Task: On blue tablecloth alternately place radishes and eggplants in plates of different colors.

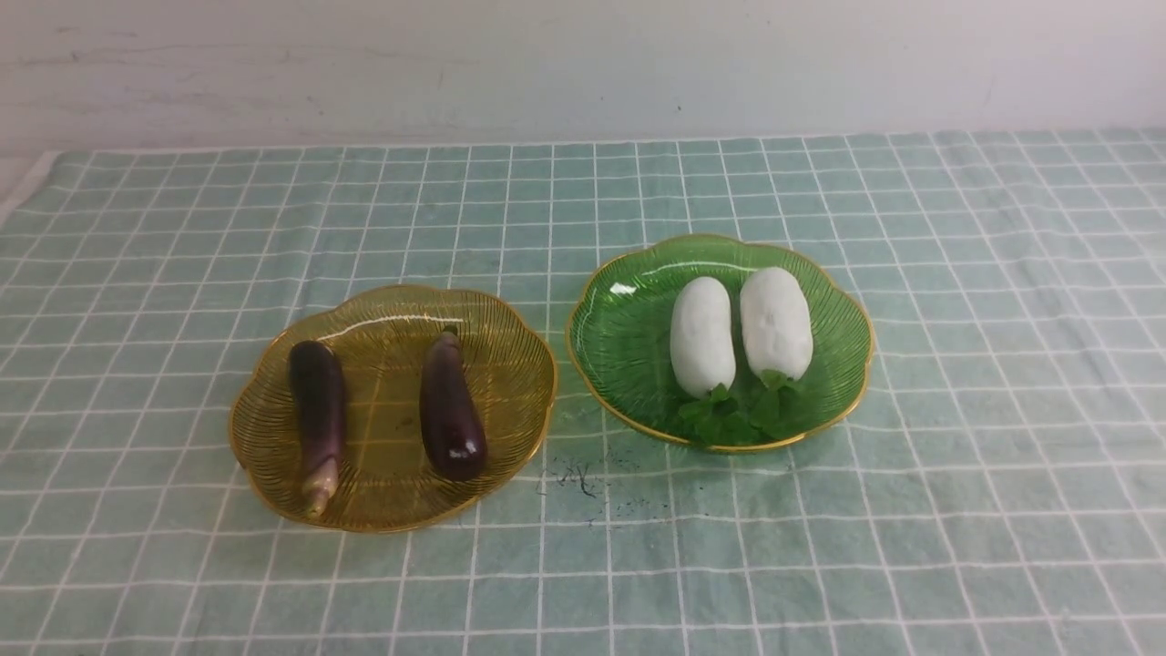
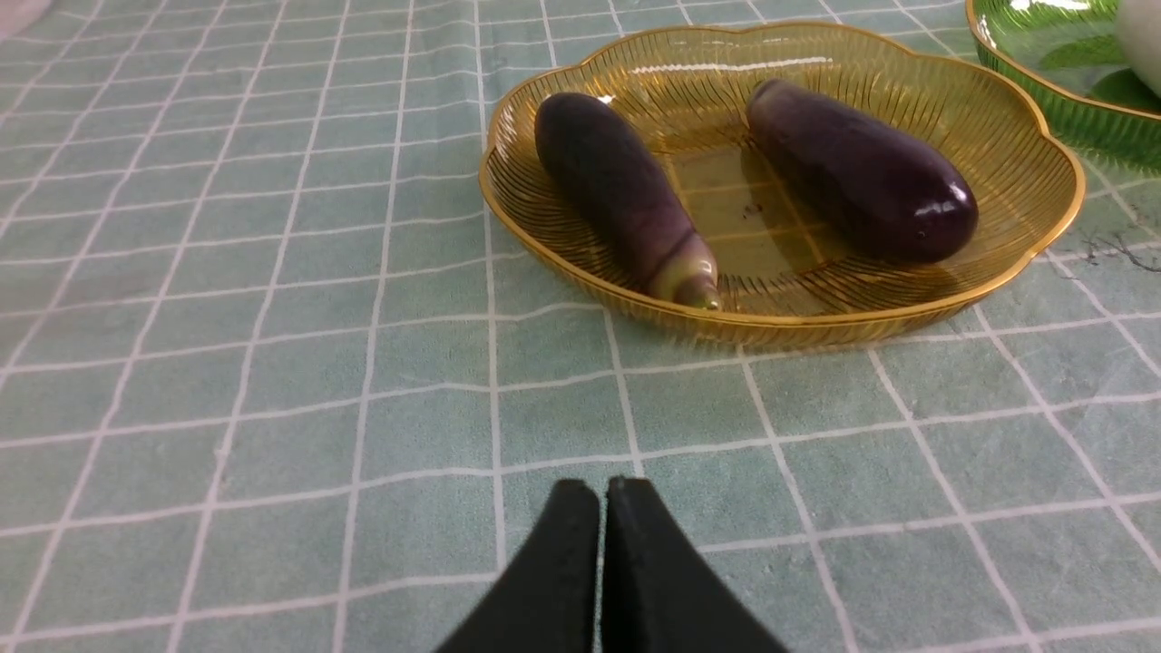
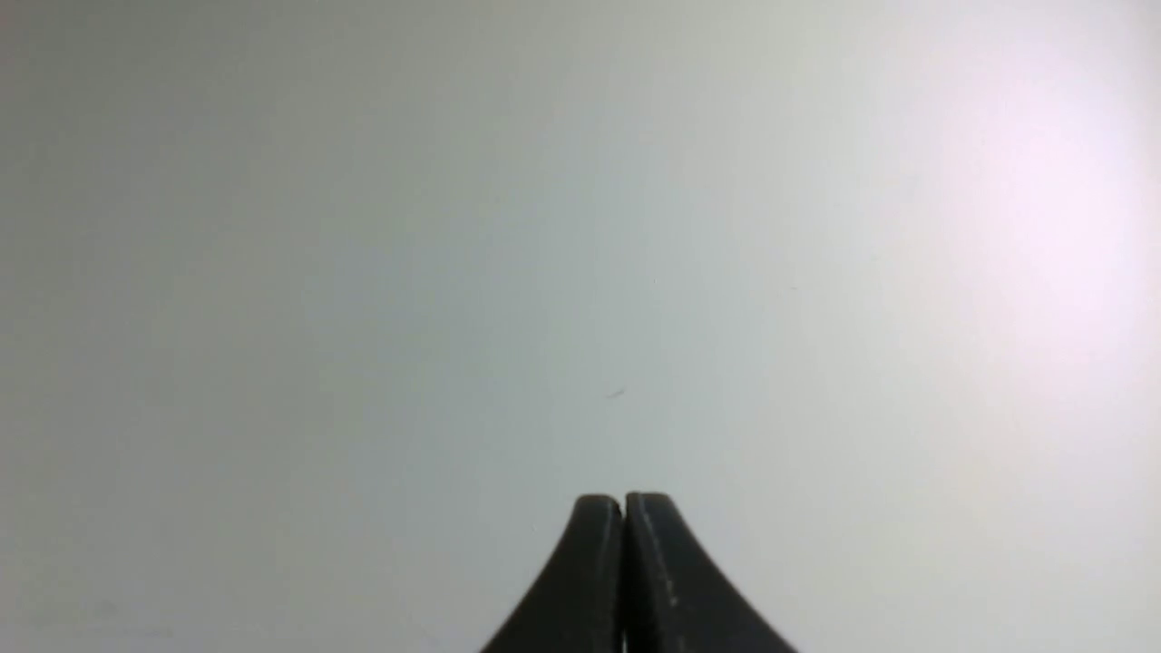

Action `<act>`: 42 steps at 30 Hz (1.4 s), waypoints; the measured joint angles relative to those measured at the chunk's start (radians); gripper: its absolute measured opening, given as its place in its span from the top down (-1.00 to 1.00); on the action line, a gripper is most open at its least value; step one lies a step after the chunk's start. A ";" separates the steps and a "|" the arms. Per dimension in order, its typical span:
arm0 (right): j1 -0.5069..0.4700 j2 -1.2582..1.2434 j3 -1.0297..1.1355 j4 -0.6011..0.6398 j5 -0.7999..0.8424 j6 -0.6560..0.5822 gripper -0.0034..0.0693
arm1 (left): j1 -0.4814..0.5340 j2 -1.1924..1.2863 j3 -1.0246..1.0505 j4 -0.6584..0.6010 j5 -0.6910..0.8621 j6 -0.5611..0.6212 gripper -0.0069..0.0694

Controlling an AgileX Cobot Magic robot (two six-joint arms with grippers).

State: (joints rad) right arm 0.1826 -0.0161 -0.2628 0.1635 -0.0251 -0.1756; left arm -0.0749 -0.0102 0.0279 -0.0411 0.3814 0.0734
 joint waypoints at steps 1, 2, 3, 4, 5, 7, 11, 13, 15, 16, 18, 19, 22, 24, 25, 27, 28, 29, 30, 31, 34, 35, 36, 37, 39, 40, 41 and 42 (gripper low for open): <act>-0.010 0.000 0.014 -0.023 0.034 -0.017 0.94 | 0.000 0.000 0.000 0.000 0.000 0.000 0.84; -0.021 0.000 0.027 -0.038 0.065 -0.025 0.94 | 0.000 0.000 0.000 0.000 0.000 0.000 0.84; -0.037 0.000 0.049 -0.049 0.105 -0.030 0.94 | 0.000 0.000 0.000 0.000 0.000 0.000 0.84; -0.052 0.000 0.069 -0.056 0.132 -0.033 0.94 | 0.000 0.000 0.000 0.000 0.000 0.000 0.84; -0.076 0.000 0.097 -0.060 0.160 -0.035 0.94 | 0.000 0.000 0.000 0.000 0.000 0.000 0.84; -0.113 0.000 0.159 -0.063 0.204 -0.038 0.94 | 0.000 0.000 0.000 0.000 0.000 0.000 0.84; -0.177 0.000 0.286 -0.060 0.307 -0.038 0.94 | 0.000 0.000 0.000 -0.001 0.000 0.000 0.84; -0.183 0.001 0.289 -0.054 0.386 -0.038 0.94 | 0.000 0.000 0.000 -0.001 0.000 0.000 0.84; -0.184 0.001 0.287 -0.054 0.402 -0.038 0.94 | 0.000 0.000 0.000 -0.001 0.000 0.000 0.84; -0.184 0.001 0.286 -0.054 0.405 -0.038 0.94 | 0.000 0.000 0.000 -0.001 0.000 0.000 0.84; -0.184 0.001 0.286 -0.054 0.404 -0.038 0.94 | 0.000 0.000 0.000 -0.001 0.001 0.000 0.84; -0.184 0.001 0.286 -0.054 0.405 -0.038 0.94 | 0.000 0.000 0.000 -0.001 0.001 0.000 0.84; -0.184 0.001 0.285 -0.054 0.407 -0.038 0.94 | 0.000 0.000 0.000 -0.001 0.001 0.000 0.84; -0.184 0.001 0.285 -0.054 0.408 -0.038 0.94 | 0.000 0.000 0.000 -0.001 0.001 0.000 0.84; -0.184 0.001 0.285 -0.054 0.409 -0.038 0.94 | 0.000 0.000 0.000 -0.001 0.001 0.000 0.84; -0.184 0.001 0.285 -0.054 0.409 -0.038 0.94 | 0.000 0.000 0.000 -0.001 0.001 0.000 0.84; -0.184 0.001 0.285 -0.054 0.409 -0.038 0.94 | 0.000 0.000 0.000 -0.001 0.001 0.000 0.84; -0.184 0.001 0.285 -0.054 0.409 -0.038 0.94 | 0.000 0.000 0.000 -0.001 0.001 0.000 0.84; -0.184 0.001 0.285 -0.054 0.409 -0.038 0.94 | 0.000 0.000 0.000 -0.001 0.001 0.000 0.84; -0.184 0.001 0.285 -0.054 0.409 -0.038 0.94 | 0.000 0.000 0.000 -0.001 0.001 0.000 0.84; -0.184 0.001 0.285 -0.054 0.410 -0.038 0.94 | 0.000 0.000 0.000 -0.001 0.001 0.000 0.84; -0.184 0.001 0.285 -0.054 0.410 -0.038 0.94 | 0.000 0.000 0.000 -0.001 0.001 0.000 0.84; -0.184 0.001 0.285 -0.054 0.410 -0.038 0.94 | 0.000 0.000 0.000 -0.001 0.001 0.000 0.84; -0.184 0.001 0.285 -0.054 0.410 -0.038 0.94 | 0.000 0.000 0.000 -0.001 0.001 0.000 0.84; -0.184 0.001 0.285 -0.054 0.410 -0.038 0.94 | 0.000 0.000 0.000 -0.001 0.001 0.000 0.84; -0.184 0.001 0.285 -0.054 0.411 -0.038 0.94 | 0.000 0.000 0.000 -0.001 0.001 0.000 0.84; -0.184 0.001 0.285 -0.054 0.410 -0.038 0.94 | 0.000 0.000 0.000 -0.001 0.001 0.000 0.84; -0.184 0.001 0.285 -0.054 0.410 -0.038 0.94 | 0.000 0.000 0.000 -0.001 0.001 0.000 0.84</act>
State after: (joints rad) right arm -0.0018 -0.0150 0.0224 0.1090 0.3850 -0.2135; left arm -0.0749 -0.0102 0.0279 -0.0420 0.3822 0.0734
